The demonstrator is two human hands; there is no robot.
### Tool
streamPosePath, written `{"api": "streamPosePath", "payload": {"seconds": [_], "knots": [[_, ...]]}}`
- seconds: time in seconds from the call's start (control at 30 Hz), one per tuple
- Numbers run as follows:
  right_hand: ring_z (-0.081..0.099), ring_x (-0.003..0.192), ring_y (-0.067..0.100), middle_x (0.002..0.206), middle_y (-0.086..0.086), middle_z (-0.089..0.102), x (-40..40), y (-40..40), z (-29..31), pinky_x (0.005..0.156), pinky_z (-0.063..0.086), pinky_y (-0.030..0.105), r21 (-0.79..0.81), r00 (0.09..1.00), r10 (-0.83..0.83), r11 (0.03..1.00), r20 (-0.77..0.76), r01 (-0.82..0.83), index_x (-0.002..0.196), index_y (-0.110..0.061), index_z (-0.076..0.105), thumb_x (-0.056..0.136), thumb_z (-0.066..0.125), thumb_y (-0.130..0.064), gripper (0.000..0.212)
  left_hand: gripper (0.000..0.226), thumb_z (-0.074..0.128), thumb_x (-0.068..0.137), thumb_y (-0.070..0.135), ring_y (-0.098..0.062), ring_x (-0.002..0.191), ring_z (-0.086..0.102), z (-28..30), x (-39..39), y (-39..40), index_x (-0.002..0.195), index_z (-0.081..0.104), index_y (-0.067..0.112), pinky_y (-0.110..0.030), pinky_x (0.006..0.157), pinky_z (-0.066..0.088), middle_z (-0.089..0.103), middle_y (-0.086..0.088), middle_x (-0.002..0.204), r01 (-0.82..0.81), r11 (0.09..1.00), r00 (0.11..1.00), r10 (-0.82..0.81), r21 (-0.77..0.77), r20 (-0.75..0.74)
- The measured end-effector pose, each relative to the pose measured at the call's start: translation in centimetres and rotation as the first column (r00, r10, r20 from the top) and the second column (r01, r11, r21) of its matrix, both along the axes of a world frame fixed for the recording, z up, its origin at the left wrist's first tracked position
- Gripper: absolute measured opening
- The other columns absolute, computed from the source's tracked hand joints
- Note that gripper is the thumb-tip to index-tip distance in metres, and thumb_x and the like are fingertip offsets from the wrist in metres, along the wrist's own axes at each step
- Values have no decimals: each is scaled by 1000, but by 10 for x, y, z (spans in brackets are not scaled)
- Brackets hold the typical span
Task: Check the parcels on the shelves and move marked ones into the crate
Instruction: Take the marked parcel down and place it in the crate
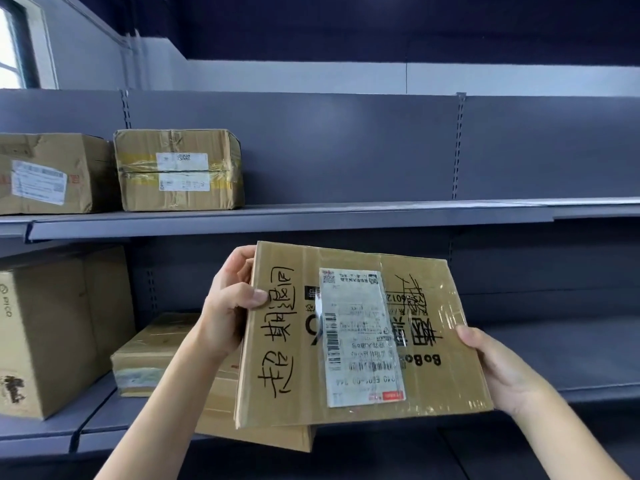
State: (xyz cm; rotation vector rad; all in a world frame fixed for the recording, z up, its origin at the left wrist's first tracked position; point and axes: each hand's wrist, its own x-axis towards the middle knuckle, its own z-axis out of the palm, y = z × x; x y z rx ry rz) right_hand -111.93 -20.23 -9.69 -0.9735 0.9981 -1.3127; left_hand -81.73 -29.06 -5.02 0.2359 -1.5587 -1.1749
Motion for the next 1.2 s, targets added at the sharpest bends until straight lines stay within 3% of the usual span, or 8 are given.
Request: {"api": "streamPosePath", "payload": {"seconds": [0.4, 0.47, 0.5, 0.53, 0.6, 0.73, 1.0, 1.2], "knots": [[72, 72, 23, 88, 10, 74, 12, 6, -4, 51, 56, 33, -175, 998, -52, 983, 39, 58, 100, -14, 65, 5, 88, -54, 106, 78, 86, 38, 53, -6, 67, 69, 15, -8, 2, 107, 60, 27, -20, 56, 55, 73, 6, 77, 60, 996, 980, -45, -72, 194], [72, 73, 22, 89, 9, 74, 11, 9, -4, 51, 56, 33, -224, 995, -84, 970, 61, 95, 101, -15, 65, 8, 88, -55, 104, 112, 87, 56, 38, 3, 61, 67, 7, 4, 13, 132, 21, -10, -11, 58, 52, 72, 15, 69, 131, 991, 969, -120, -37, 217], [72, 74, 22, 90, 8, 74, 11, 12, -2, 51, 56, 34, -253, 992, -96, 961, 81, 114, 102, -16, 65, 14, 88, -56, 99, 75, 75, 76, 29, 8, 75, 66, -6, 10, 10, 18, 38, 0, -8, 71, 50, 72, 22, 83, 149, 988, 973, -152, 28, 176], [72, 74, 21, 90, 7, 74, 10, 15, -2, 51, 56, 33, -286, 990, -96, 950, 106, 123, 103, -18, 64, 26, 88, -54, 88, 38, 66, 84, 35, 9, 98, 61, -12, 12, 3, 119, 55, 48, -12, 88, 47, 67, 22, 108, 157, 985, 969, -168, 76, 183], [72, 71, 17, 85, 2, 74, 8, 19, -3, 49, 55, 32, -339, 979, -91, 929, 183, 150, 104, -20, 62, 60, 70, -43, 50, 94, 66, 63, 72, 3, 124, 46, -39, 19, 1, 141, 24, 41, -37, 104, 41, 52, 21, 131, -98, 995, 957, 85, 33, 279], [71, 75, 15, 89, 0, 74, 20, 21, -11, 52, 56, 32, -349, 952, -104, 915, 287, 205, 112, -21, 58, 71, 55, -39, 44, 95, 75, 30, 77, -11, 118, 55, -50, 13, 25, 118, 39, 64, -42, 88, 49, 55, 30, 122, -18, 993, 954, -19, 121, 298], [67, 100, 26, 113, 11, 68, 64, 26, -58, 72, 58, 36, -249, 981, 115, 966, 159, -73, 136, -23, 38, 12, 92, -49, 138, 111, 83, 39, 53, -22, 104, 65, -48, -11, 51, 129, 18, 54, -47, 77, 55, 64, 6, 115, -202, 951, 978, 210, 232, -6], [67, 101, 24, 111, 12, 69, 84, 37, -65, 72, 56, 27, -203, 912, 379, 916, 159, -345, 127, -10, 42, 22, 96, -31, 120, 127, 84, 53, 34, -29, 112, 61, -61, -13, 68, 145, -3, 37, -45, 88, 53, 60, -5, 127, -179, 958, 984, 177, 226, 28]]}}
